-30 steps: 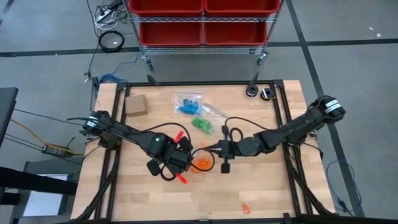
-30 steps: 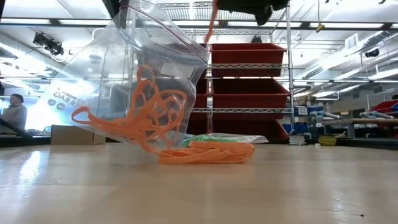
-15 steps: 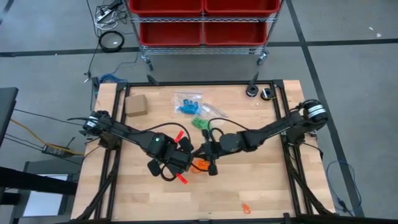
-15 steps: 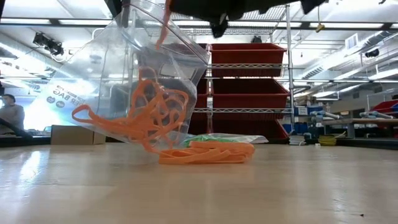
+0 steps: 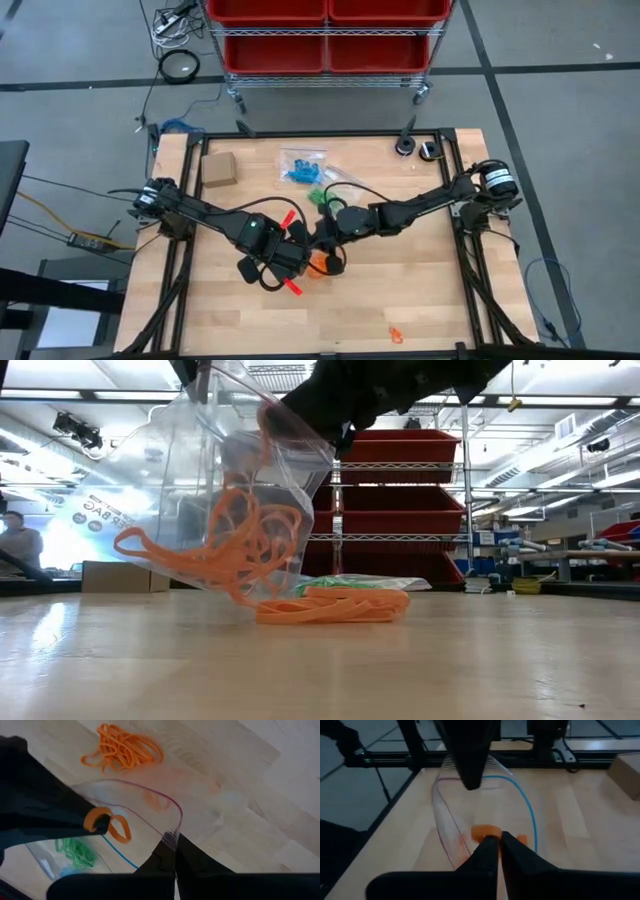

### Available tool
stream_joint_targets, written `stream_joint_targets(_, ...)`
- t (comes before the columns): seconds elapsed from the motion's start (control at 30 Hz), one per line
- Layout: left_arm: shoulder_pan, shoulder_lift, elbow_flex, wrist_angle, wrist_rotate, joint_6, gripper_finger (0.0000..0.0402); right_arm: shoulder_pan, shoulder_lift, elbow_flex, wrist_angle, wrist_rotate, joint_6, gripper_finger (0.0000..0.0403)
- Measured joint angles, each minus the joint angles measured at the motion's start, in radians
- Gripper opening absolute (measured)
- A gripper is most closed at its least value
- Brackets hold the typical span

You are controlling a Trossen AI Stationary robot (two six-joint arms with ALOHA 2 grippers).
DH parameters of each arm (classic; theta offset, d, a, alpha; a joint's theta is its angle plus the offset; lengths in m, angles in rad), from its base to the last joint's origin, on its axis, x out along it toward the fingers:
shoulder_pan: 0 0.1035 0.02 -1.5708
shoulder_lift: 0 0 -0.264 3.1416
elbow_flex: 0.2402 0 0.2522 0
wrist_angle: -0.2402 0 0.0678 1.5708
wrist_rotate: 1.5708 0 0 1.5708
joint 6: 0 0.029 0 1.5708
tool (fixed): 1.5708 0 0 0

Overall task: Sort rubber bands
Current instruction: Put the orange rubber band into the transparent zip bag

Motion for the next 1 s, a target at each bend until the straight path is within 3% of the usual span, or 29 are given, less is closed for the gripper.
stream_joint_targets(0.27,0.000,0.000,0.000,0.000,0.002,0.000,0.0002,0.034,-0.019,-0.001,-0.057,0.035,0.002,0.0130)
stream_joint_targets(0.43,0.000,0.000,0.000,-0.003,0.002,-0.001,0.0002,0.074,-0.083,-0.001,-0.157,0.151,0.000,0.0180)
stream_joint_targets(0.73,0.000,0.000,0.000,-0.002,0.002,-0.001,0.0002,0.177,-0.206,-0.001,-0.414,0.400,0.005,0.0179)
stream_joint_targets(0.83,0.000,0.000,0.000,-0.002,0.002,-0.001,0.0002,0.194,-0.207,-0.006,-0.496,0.414,0.059,0.0172)
stream_joint_targets(1.0,0.000,0.000,0.000,-0.002,0.002,-0.002,0.0002,0.206,-0.208,-0.104,-0.478,0.413,0.167,0.0165)
